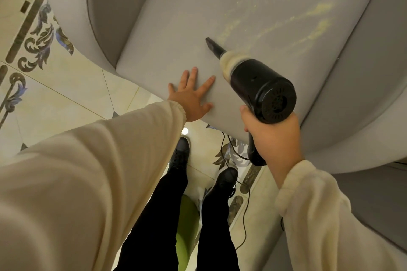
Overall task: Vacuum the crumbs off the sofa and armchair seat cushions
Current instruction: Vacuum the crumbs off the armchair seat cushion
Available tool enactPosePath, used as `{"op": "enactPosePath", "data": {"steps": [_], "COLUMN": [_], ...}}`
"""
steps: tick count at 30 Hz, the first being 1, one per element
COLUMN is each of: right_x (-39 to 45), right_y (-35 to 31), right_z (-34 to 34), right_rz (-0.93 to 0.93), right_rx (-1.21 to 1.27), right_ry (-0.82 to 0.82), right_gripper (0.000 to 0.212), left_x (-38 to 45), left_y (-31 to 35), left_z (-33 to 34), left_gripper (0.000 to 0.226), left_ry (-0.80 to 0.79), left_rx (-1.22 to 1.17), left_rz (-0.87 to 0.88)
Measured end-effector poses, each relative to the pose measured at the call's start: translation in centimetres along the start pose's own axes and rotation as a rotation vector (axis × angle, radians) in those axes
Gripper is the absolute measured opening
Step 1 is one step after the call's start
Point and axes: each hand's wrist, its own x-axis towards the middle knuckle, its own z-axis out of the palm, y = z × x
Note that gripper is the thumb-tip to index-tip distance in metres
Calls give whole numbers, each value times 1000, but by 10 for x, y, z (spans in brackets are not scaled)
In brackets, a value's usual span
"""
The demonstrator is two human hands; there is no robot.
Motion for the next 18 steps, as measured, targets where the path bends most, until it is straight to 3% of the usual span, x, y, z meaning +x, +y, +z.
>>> {"op": "enactPosePath", "data": {"steps": [5, 13, 18], "right_x": [7, 7, 19], "right_y": [-7, -8, -12], "right_z": [4, -6, -5], "right_rz": [4, 17, -18], "right_rx": [15, -94, -117], "right_ry": [30, -121, -32], "right_gripper": [17, 15, 15], "left_x": [2, 5, 7], "left_y": [0, -5, -3], "left_z": [-10, -28, -27], "left_gripper": [80, 82, 81], "left_ry": [-1, -39, -20], "left_rx": [11, 24, 17], "left_rz": [3, -9, -17]}}
